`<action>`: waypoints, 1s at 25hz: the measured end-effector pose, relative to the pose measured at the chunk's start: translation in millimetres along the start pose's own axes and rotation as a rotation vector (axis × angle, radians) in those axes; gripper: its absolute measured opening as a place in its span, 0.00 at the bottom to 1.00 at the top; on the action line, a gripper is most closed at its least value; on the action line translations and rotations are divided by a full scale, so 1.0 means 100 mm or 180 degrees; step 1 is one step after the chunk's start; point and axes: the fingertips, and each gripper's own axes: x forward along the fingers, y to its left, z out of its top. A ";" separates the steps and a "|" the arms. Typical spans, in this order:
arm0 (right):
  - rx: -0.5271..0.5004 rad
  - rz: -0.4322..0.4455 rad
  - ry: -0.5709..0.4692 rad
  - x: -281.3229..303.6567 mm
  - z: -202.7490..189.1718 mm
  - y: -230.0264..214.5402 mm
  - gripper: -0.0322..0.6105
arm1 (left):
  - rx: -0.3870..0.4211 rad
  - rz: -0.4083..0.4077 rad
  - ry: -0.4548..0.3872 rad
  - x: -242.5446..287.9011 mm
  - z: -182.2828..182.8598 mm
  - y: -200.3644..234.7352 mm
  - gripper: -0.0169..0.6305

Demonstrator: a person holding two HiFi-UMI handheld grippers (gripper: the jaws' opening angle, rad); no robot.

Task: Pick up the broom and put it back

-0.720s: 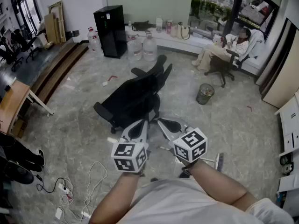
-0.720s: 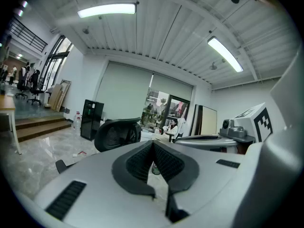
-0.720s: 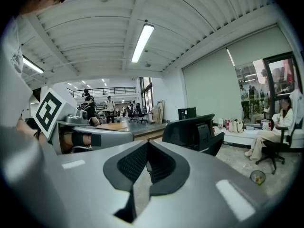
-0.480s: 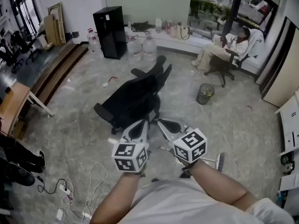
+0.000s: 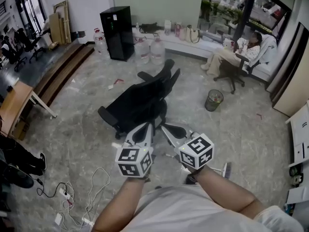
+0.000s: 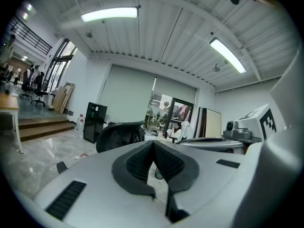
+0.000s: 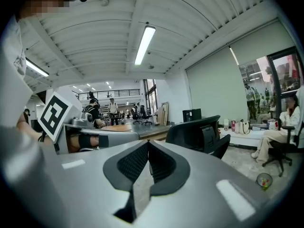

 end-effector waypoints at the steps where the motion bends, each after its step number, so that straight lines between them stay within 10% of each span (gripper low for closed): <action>1: -0.0016 -0.0002 -0.0022 0.01 0.03 -0.04 0.06 | 0.0003 0.0018 -0.0018 0.02 0.01 0.01 0.03; 17: -0.0102 0.1006 0.0144 0.35 -0.08 -0.86 0.11 | -0.0155 0.0951 -0.0208 0.73 -0.13 0.09 0.03; 25: -0.0022 0.1589 0.0631 0.54 -0.74 -1.19 0.15 | -0.0466 0.1556 -0.0142 0.87 -0.67 0.20 0.03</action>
